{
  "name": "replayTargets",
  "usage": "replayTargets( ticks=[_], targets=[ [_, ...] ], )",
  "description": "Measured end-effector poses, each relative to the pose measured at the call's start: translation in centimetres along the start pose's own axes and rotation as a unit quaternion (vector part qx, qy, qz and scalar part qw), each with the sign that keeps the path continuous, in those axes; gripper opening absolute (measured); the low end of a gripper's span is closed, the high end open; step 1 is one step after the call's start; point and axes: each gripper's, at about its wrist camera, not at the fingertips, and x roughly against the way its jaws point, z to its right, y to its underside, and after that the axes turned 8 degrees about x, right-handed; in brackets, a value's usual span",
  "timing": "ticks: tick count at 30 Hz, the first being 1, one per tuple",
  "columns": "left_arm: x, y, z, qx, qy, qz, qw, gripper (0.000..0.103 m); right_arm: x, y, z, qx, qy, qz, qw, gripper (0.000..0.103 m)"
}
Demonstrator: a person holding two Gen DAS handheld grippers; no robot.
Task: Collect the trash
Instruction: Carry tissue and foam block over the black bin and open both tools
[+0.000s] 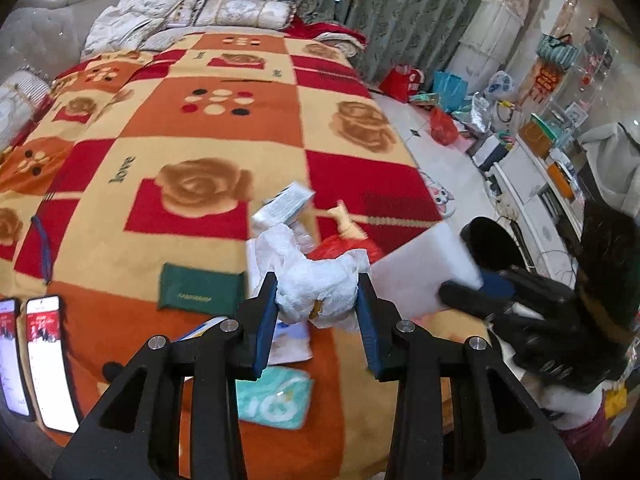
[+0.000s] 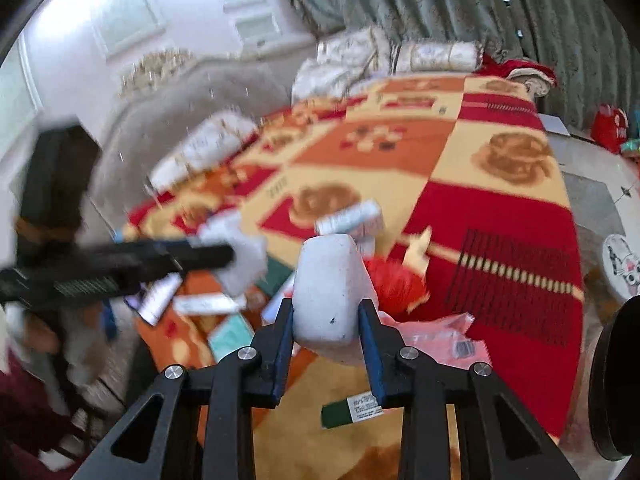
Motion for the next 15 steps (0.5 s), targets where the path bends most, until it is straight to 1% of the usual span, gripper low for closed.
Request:
replayTargets(
  ticks=[3, 5, 8, 11, 15],
  targets=[
    [-0.6, -0.3, 2.0, -0.013, 0.013, -0.002, 0.9998, 0.035, 2.2, -0.3, 1.3, -0.018, 0.006, 0.022, 1.0, 0.03],
    [-1.1, -0.4, 3.6, -0.023, 0.022, -0.002, 0.9995, 0.035, 3.4, -0.3, 2.1, -0.024, 0.023, 0.032, 0.999, 0.03],
    [-1.8, -0.7, 5.7, -0.036, 0.034, -0.004, 0.9988, 0.035, 4.7, -0.2, 3.4, -0.035, 0.045, 0.04, 0.998, 0.03],
    [-2.6, -1.0, 7.8, -0.048, 0.045, -0.007, 0.9978, 0.035, 6.0, -0.1, 4.6, -0.046, 0.058, 0.046, 0.996, 0.03],
    [-3.4, -1.6, 9.9, -0.058, 0.053, -0.009, 0.9969, 0.035, 7.7, 0.0, 6.1, -0.068, 0.058, 0.067, 0.994, 0.03]
  ],
)
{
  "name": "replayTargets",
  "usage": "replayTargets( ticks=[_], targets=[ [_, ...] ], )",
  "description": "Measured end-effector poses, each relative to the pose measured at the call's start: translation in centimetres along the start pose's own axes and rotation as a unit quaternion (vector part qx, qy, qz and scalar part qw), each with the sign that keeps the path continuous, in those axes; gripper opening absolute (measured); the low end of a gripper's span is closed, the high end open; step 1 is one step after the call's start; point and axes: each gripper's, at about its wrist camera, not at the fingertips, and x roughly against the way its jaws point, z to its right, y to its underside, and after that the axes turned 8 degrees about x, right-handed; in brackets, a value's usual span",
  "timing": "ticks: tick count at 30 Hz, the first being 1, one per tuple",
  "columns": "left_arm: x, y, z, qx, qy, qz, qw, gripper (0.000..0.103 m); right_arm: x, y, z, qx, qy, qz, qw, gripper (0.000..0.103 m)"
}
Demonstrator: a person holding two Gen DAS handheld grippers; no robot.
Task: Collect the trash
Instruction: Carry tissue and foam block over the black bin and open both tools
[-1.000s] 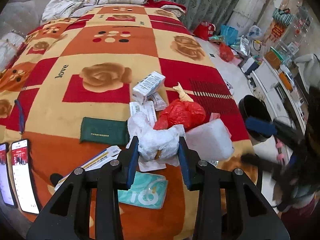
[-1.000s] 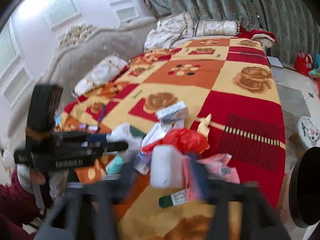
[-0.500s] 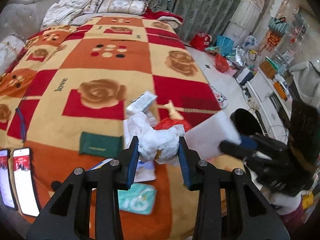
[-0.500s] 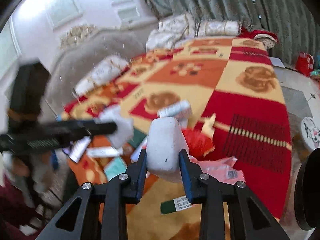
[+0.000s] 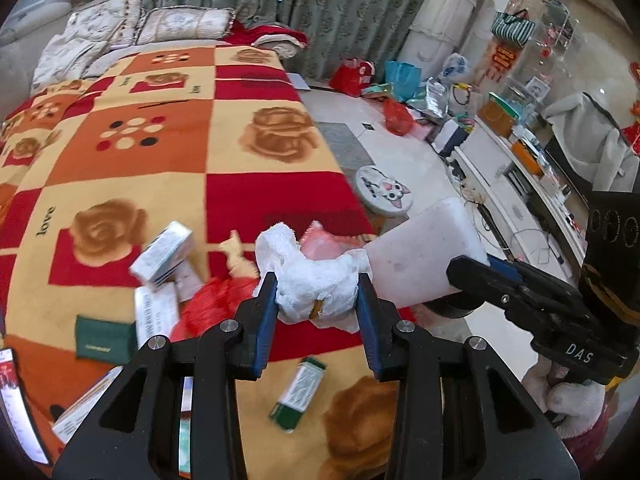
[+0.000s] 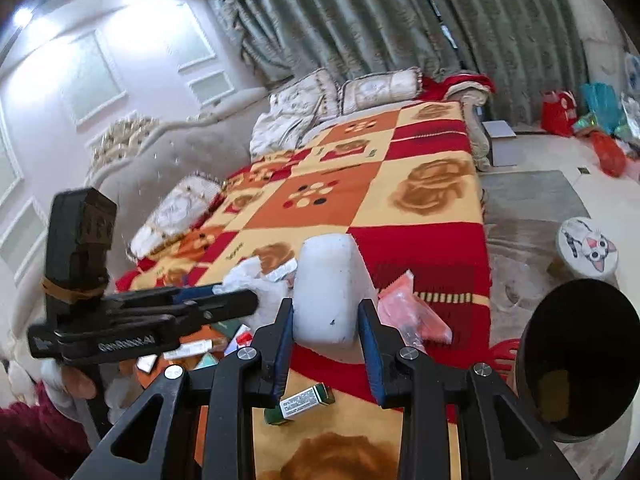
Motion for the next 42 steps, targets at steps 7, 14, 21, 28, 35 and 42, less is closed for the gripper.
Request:
replayTargets(
  ticks=[7, 14, 21, 28, 35, 42],
  targets=[
    [-1.7, -0.6, 2.3, -0.014, 0.001, -0.006, 0.9999, 0.035, 2.1, -0.2, 2.2, -0.007, 0.034, 0.018, 0.999, 0.03],
    [-4.1, -1.0, 5.5, -0.033, 0.007, -0.017, 0.9993, 0.035, 3.6, 0.8, 5.3, -0.026, 0.065, 0.013, 0.997, 0.03],
    [-7.1, -1.1, 9.0, -0.05, 0.018, -0.037, 0.9979, 0.035, 5.2, 2.0, 8.9, -0.05, 0.101, 0.009, 0.994, 0.03],
    [-10.1, -1.2, 12.7, -0.066, 0.042, -0.062, 0.995, 0.035, 7.3, 3.5, 13.0, -0.084, 0.145, 0.011, 0.986, 0.03],
    [-13.2, -0.9, 16.0, -0.074, 0.065, -0.087, 0.9914, 0.036, 8.7, 4.8, 16.0, -0.111, 0.175, 0.008, 0.978, 0.03],
    [-15.5, -0.8, 17.8, -0.065, 0.086, -0.095, 0.9896, 0.042, 9.4, 5.6, 17.9, -0.128, 0.191, 0.006, 0.973, 0.03]
  ],
)
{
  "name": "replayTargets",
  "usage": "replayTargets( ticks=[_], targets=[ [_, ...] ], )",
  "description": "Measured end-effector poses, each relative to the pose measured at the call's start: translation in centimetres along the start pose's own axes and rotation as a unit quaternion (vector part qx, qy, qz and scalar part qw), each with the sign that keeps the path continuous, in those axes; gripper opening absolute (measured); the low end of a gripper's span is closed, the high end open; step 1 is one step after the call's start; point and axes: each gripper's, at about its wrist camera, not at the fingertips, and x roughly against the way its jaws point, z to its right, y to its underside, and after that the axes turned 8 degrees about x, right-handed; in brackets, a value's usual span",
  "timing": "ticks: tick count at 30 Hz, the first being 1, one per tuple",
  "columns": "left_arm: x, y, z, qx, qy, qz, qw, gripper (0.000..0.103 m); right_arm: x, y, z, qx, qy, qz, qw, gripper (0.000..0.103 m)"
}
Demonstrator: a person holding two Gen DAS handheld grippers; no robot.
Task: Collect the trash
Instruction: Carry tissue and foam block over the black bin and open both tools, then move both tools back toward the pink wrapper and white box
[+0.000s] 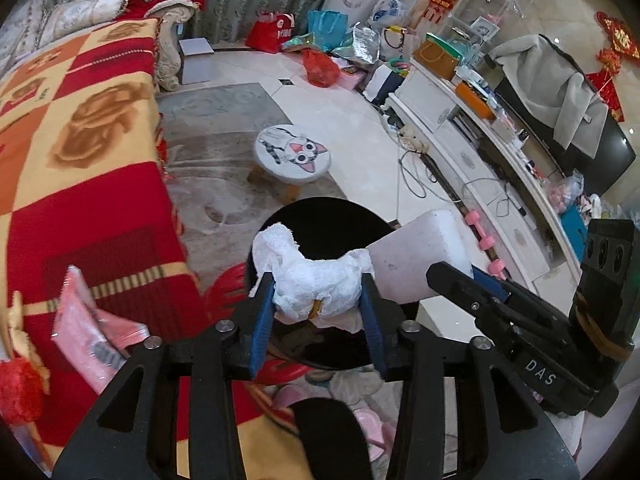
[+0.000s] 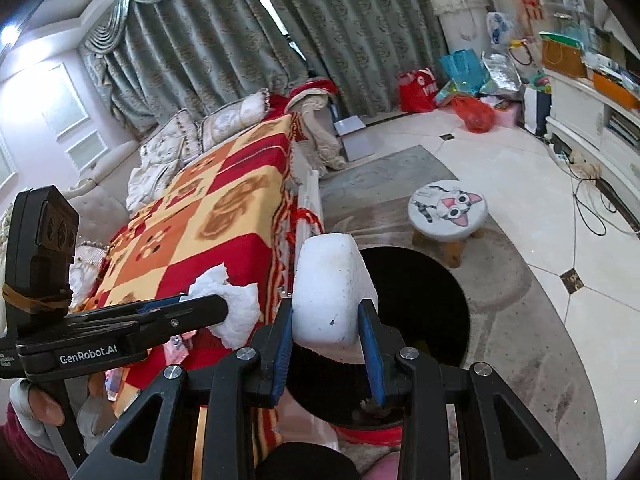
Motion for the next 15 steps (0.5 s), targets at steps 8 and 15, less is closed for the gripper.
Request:
replayTargets(
  ticks=[8, 15],
  targets=[
    [-0.6, -0.5, -0.4, 0.019, 0.022, -0.002, 0.9996, 0.062, -0.2, -0.4, 0.1, 0.001, 0.022, 0.005, 1.0, 0.048],
    [1.2, 0.0, -1.0, 0.012, -0.02, 0.017, 0.9996, 0.062, -0.7, -0.1, -0.9, 0.013, 0.013, -0.008, 1.0, 0.048]
  ],
)
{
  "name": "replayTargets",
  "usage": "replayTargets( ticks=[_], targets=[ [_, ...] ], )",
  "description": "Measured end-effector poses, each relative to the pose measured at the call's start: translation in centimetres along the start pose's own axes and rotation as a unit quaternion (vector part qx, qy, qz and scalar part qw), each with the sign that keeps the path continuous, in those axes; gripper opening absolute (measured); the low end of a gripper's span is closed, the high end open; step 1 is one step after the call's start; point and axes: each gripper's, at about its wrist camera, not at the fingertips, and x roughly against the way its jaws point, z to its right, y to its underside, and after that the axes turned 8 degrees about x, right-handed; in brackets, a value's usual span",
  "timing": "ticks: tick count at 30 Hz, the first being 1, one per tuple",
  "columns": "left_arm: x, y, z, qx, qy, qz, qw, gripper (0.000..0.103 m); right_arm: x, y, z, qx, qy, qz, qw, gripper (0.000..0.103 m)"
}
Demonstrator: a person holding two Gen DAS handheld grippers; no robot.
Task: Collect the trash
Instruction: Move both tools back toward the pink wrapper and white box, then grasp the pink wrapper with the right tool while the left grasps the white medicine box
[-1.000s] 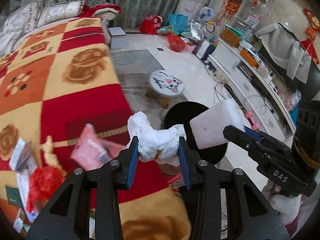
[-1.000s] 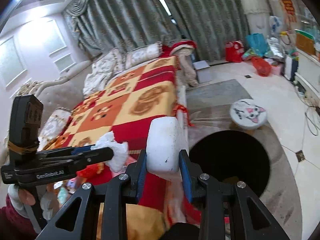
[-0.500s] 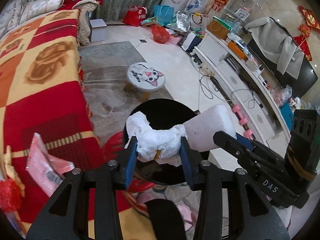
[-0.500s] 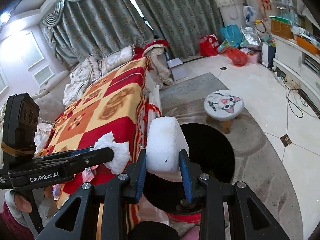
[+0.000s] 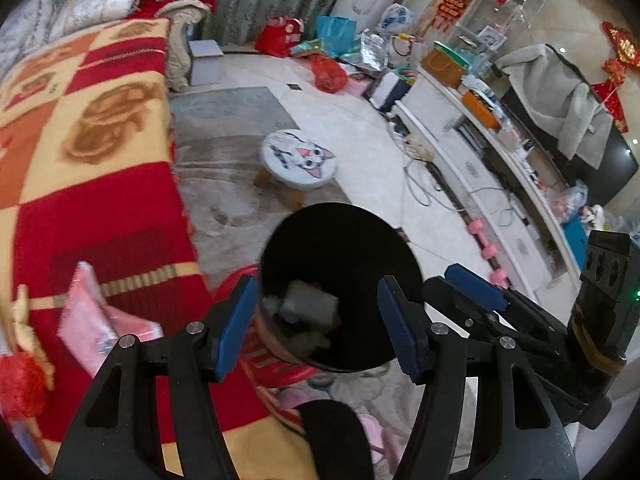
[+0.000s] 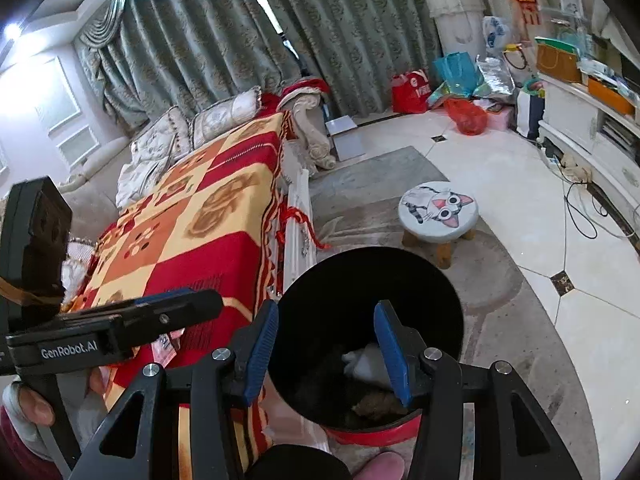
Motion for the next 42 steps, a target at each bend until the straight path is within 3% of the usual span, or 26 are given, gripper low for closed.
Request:
replayTargets(
  ticks=[11, 18, 24, 32, 36, 42],
  targets=[
    [4.0, 1.6, -3.0, -0.002, -0.066, 0.044, 0.9968, 0.062, -0.7, 0.4, -4.2, 0.034, -0.016, -0.015, 0.999, 0.049],
    [6.9, 2.6, -6.0, 0.011, -0.11, 0.072, 0.9912, 0.062, -1.5, 0.6, -7.8, 0.054, -0.031, -0.023, 0.998, 0.057],
    [9.0, 3.3, -9.1, 0.026, -0.139, 0.086, 0.9863, 0.062, -2.6, 0.7, -11.5, 0.081, -0.05, -0.034, 0.995, 0.058],
    [11.6, 4.3, -13.5, 0.045, -0.166, 0.09, 0.981, 0.062, -4.5, 1.1, -16.1, 0.114, -0.068, -0.053, 0.99, 0.059],
    [13.6, 4.8, -16.6, 0.056, -0.179, 0.092, 0.9779, 0.062, -5.1, 1.2, -18.0, 0.133, -0.075, -0.06, 0.986, 0.068],
    [15.7, 5.6, -21.4, 0.072, -0.197, 0.085, 0.9742, 0.062, -7.1, 1.7, -19.9, 0.153, -0.076, -0.076, 0.982, 0.068]
  ],
)
